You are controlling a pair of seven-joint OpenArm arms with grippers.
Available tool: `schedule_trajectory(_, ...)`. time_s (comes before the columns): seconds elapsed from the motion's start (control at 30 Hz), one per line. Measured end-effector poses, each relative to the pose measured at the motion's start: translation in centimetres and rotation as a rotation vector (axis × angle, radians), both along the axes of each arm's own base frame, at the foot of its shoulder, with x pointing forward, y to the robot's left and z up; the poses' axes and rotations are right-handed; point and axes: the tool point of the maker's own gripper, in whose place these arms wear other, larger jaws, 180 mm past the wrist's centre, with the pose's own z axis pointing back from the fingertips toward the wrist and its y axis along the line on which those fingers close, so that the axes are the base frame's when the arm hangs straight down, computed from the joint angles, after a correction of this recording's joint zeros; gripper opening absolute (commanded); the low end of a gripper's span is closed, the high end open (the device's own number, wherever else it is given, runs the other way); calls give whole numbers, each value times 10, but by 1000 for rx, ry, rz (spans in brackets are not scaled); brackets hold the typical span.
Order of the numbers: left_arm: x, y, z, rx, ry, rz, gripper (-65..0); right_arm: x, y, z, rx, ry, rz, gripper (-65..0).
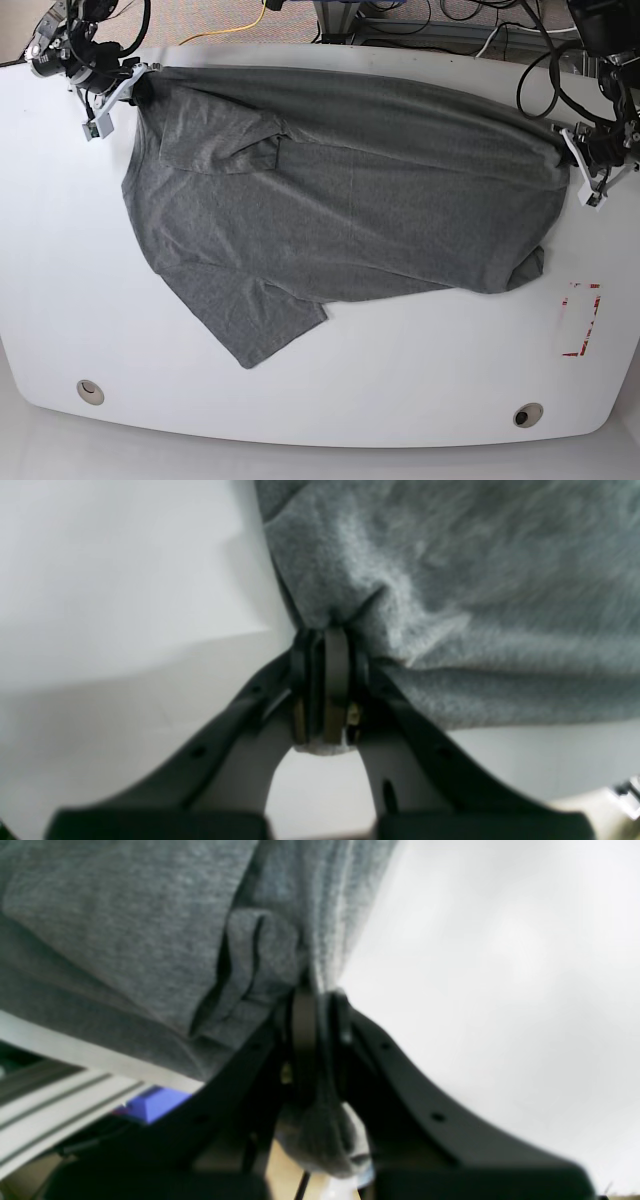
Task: Layout the t-shirt on the table in an organized manner, then fold the t-shirt properly
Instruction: 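Drag the shirt edge with both grippers, stretching it taut between them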
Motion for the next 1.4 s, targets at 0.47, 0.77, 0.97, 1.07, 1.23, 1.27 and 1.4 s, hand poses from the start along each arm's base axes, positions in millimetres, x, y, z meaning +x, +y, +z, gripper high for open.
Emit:
schedule_trajectory(0.47, -49, 3, 1, 48, 64, -15, -639, -5, -12, 11, -56, 27, 48, -650)
schedule_trajectory(0.77, -49, 4, 2, 54, 66, -15, -631, -7, -12, 10, -56, 35, 49, -647)
schedule_trajectory(0.97, -49, 6, 2, 61, 72, -13, -478, -8, -12, 9, -58, 40, 48, -477)
schedule_trajectory(1.07, -52, 8, 2, 72, 90, -10, -400, -10, -17, 9, -79, 52, 45, -330)
schedule_trajectory(1.23, -51, 12, 9, 116, 95, -21, -314, -11, -21, 10, -89, 55, 39, -165)
schedule_trajectory(1.27, -50, 12, 12, 125, 91, -27, -307, -11, -21, 10, -87, 54, 39, -162)
schedule_trajectory(1.4, -40, 9, 24, 147, 49, -52, -301, -10, -20, 10, -85, 51, 39, -162)
